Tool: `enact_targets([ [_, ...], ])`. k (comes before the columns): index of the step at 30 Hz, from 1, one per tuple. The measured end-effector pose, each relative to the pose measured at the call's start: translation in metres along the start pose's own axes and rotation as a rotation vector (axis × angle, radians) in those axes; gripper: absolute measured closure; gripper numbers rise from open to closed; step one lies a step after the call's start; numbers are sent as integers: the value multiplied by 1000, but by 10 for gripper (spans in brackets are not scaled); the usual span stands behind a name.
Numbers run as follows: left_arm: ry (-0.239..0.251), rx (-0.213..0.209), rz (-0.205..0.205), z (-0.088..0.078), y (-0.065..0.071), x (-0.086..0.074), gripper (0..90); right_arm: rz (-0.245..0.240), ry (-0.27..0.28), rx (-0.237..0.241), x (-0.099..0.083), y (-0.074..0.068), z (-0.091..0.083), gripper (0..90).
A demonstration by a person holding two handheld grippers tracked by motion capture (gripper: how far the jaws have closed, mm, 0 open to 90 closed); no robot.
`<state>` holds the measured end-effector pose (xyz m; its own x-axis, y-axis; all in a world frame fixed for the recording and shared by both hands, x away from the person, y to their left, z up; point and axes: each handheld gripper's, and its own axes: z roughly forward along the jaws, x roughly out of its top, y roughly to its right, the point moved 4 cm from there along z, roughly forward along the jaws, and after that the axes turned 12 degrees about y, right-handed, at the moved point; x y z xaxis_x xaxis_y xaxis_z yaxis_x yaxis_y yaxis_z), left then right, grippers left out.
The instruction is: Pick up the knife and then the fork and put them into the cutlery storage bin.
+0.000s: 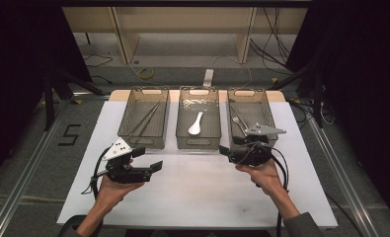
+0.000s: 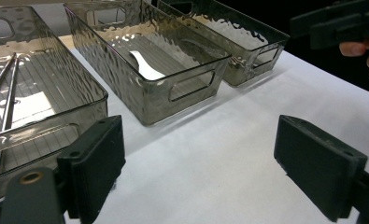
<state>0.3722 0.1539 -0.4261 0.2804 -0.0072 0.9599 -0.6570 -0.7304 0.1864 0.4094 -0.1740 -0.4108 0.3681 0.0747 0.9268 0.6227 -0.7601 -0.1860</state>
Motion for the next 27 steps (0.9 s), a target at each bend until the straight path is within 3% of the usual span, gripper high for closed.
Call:
enact_targets([
  [17,3,-24,-7,0,2,0,157,-15,105,-4,-34,-6,-40,286],
  [27,7,-46,-21,-1,2,0,157,-16,117,-21,-44,-5,-54,269],
])
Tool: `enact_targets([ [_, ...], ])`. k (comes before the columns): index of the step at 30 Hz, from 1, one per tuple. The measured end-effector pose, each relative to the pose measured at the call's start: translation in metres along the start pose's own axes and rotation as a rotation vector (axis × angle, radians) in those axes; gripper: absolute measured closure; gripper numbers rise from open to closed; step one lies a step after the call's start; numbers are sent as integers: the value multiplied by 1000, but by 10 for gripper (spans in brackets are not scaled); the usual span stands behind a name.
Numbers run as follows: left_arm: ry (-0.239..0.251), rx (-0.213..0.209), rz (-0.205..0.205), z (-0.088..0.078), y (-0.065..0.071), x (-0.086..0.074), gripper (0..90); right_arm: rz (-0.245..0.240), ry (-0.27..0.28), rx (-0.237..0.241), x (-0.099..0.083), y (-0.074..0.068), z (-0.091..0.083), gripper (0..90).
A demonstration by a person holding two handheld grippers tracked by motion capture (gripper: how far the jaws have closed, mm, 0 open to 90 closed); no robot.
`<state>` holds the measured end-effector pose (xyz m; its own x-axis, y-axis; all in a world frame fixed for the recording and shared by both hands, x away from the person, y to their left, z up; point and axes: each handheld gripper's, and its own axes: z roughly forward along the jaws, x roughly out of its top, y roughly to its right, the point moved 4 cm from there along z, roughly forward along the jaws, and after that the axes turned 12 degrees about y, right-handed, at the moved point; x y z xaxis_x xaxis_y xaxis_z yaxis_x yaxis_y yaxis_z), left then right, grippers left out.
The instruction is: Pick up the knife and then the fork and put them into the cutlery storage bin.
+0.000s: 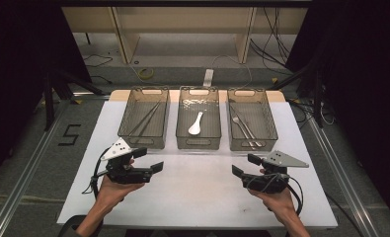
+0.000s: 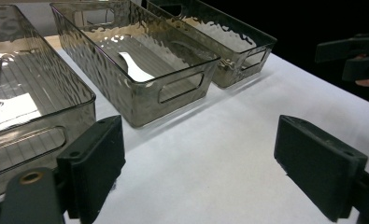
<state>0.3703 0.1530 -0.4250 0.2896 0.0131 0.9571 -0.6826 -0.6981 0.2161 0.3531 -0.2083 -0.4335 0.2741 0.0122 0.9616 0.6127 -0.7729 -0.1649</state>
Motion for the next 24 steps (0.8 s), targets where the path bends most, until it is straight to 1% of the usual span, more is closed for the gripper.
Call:
enact_targets([
  [4,2,-1,0,-1,0,0,156,0,3,-1,-5,0,-4,258],
  [9,1,-4,-1,-1,1,0,157,-10,-12,-4,-12,0,-8,256],
  [10,2,-6,-2,-1,1,0,157,-9,-11,-11,-12,0,-9,256],
  [17,-4,-9,3,0,1,-1,157,2,2,-20,-14,3,-14,256],
  [24,-6,-8,6,0,2,-1,157,-4,5,-19,-14,3,-15,256],
])
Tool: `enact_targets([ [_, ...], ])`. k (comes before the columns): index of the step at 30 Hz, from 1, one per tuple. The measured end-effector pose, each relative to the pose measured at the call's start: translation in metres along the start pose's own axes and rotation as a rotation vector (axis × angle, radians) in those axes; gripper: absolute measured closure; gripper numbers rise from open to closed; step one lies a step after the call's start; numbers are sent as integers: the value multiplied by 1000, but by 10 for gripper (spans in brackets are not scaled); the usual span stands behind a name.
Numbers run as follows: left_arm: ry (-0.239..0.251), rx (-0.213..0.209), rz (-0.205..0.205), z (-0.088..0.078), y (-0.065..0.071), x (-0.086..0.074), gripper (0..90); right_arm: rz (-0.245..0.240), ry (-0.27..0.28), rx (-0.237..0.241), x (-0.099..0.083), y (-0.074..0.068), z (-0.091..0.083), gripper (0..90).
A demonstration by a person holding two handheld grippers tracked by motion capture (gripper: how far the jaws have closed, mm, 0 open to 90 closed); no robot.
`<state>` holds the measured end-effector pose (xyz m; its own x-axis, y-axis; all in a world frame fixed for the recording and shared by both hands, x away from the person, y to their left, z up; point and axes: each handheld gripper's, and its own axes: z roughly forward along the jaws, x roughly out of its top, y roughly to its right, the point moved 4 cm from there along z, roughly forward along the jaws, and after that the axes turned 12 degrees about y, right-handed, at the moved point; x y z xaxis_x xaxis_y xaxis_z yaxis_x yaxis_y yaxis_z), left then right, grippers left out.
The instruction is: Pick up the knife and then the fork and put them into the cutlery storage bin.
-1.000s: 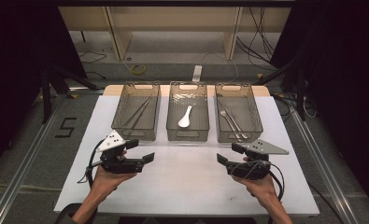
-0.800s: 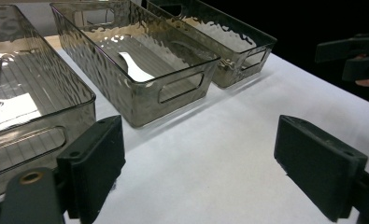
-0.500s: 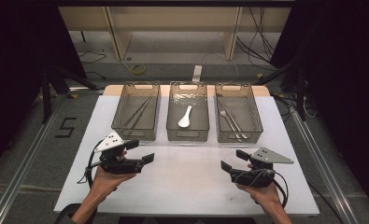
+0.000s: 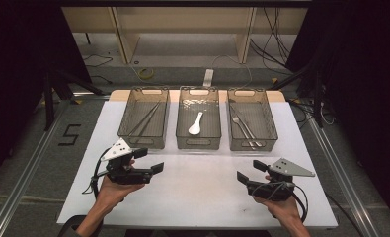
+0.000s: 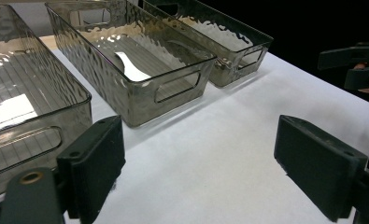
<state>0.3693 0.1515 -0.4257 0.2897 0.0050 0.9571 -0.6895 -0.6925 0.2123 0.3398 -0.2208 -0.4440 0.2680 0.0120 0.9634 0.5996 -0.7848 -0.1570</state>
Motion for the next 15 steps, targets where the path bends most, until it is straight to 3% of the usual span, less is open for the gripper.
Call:
enact_targets([
  [15,2,0,1,0,0,0,157,-7,-4,0,0,-1,1,253],
])
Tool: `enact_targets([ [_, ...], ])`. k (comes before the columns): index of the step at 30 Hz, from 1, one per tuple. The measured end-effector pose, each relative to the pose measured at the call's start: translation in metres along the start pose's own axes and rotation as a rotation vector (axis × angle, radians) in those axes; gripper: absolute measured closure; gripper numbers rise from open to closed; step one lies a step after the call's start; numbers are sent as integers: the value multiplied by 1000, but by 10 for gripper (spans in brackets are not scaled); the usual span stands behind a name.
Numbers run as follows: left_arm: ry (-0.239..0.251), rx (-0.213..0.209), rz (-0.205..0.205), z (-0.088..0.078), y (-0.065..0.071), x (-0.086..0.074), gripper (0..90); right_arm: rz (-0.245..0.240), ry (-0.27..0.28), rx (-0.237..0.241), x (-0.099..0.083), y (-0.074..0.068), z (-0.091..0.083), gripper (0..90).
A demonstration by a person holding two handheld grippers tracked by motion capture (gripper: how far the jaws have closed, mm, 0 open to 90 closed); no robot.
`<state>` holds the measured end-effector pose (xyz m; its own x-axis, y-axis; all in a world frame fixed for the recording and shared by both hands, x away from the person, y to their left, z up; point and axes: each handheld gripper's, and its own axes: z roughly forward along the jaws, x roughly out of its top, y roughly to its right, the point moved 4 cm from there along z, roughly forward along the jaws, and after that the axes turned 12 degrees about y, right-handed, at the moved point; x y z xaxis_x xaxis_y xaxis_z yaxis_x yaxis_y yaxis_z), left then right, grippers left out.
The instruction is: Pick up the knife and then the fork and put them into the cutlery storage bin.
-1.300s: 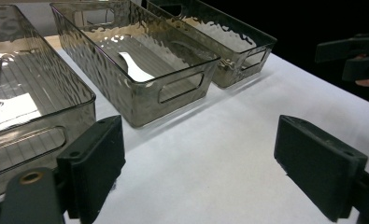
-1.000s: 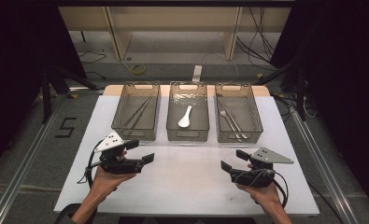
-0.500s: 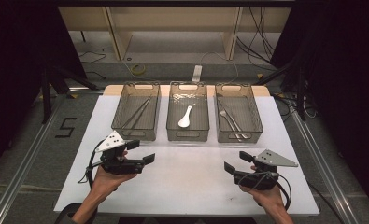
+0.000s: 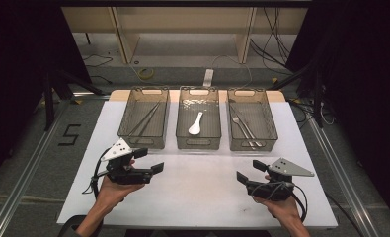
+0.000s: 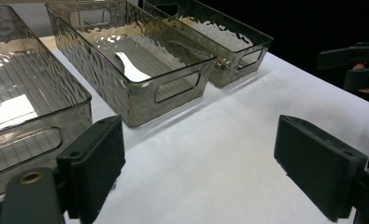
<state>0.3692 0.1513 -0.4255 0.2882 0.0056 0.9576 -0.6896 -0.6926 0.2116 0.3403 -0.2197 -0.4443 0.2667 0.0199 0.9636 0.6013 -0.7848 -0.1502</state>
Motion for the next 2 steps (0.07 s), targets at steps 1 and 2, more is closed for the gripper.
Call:
enact_targets([
  [1,-1,0,1,0,0,0,157,0,0,-1,0,0,0,253],
  [2,0,0,1,0,0,0,157,0,0,-1,0,0,0,253],
])
